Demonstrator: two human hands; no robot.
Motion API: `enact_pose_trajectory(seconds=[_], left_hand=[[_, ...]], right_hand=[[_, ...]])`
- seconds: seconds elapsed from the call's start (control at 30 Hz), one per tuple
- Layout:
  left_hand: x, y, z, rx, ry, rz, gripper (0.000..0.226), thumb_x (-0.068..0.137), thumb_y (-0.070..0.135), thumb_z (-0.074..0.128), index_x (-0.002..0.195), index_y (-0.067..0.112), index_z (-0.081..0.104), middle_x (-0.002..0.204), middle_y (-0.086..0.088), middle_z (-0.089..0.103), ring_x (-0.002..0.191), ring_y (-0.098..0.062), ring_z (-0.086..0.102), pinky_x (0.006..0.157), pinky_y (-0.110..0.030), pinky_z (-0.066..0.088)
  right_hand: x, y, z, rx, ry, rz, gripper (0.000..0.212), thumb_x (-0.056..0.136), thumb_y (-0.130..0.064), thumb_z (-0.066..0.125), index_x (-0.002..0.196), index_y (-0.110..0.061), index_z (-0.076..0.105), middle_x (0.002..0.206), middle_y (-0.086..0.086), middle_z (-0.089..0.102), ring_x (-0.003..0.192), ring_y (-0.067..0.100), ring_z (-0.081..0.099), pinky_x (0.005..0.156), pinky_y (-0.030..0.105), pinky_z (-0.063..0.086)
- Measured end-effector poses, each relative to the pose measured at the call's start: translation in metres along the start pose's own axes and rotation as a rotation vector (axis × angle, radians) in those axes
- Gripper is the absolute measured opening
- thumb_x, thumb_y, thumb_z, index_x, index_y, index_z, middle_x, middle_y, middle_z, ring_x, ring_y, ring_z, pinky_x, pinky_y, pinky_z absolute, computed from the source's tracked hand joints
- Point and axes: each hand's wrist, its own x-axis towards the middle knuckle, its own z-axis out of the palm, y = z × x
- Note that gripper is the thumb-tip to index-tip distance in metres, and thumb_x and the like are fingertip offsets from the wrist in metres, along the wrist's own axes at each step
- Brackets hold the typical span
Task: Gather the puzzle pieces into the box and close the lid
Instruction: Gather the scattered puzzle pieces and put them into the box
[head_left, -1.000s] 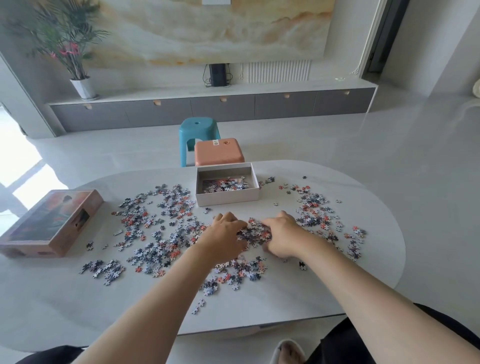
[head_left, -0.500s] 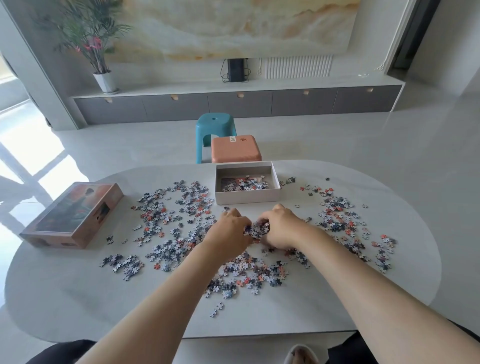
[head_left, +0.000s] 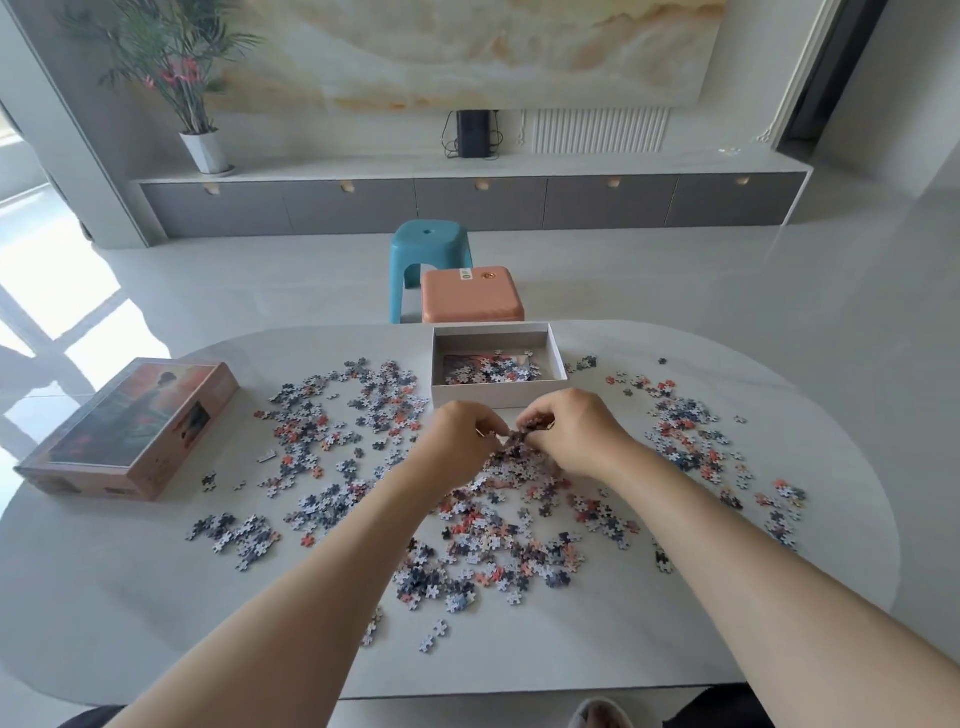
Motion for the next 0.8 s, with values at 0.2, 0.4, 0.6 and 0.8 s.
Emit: enact_pose_trajectory(seconds=[0.2,0.4,0.6,0.8], left_hand=[[0.042,0.017,-0.023,-0.127,0.156,0.032,0.015,0.087,0.010,0.065,0.085,0.024,0.069,0.079,0.011,0.061,0.068,-0.011,0.060,0.061,-0.024,0.055],[0.077,0.022,-0.027,-0.049,0.194,0.066,0.015,0.091,0.016,0.058,0.085,0.020,0.071,0.070,0.008,0.060,0.062,-0.010,0.051,0.058,-0.025,0.041],[0.072,0.009,-0.025,0.191,0.197,0.197,0.028,0.096,0.020,0.050,0.084,0.004,0.070,0.076,-0.011,0.069,0.072,-0.028,0.061,0.066,-0.036,0.049],[0.054,-0.013,-0.033,0.149,0.306,0.237,0.022,0.089,0.020,0.058,0.108,0.019,0.070,0.106,-0.003,0.064,0.096,-0.022,0.056,0.088,-0.036,0.048]], right_hand=[[0.037,-0.005,-0.034,0.125,0.224,-0.057,0.017,0.087,-0.016,0.072,0.102,-0.023,0.074,0.097,0.002,0.072,0.071,0.018,0.068,0.074,0.030,0.058],[0.072,-0.006,-0.027,-0.004,0.247,-0.202,0.018,0.095,-0.014,0.059,0.104,-0.021,0.074,0.095,-0.001,0.067,0.086,0.017,0.059,0.074,0.024,0.043],[0.080,0.007,-0.008,-0.247,0.147,-0.203,0.023,0.100,-0.025,0.052,0.112,-0.021,0.072,0.108,0.006,0.060,0.103,0.027,0.058,0.085,0.041,0.050],[0.066,-0.016,-0.005,-0.193,0.231,-0.262,0.023,0.094,-0.013,0.060,0.111,-0.021,0.074,0.106,0.004,0.062,0.101,0.023,0.059,0.086,0.035,0.050]])
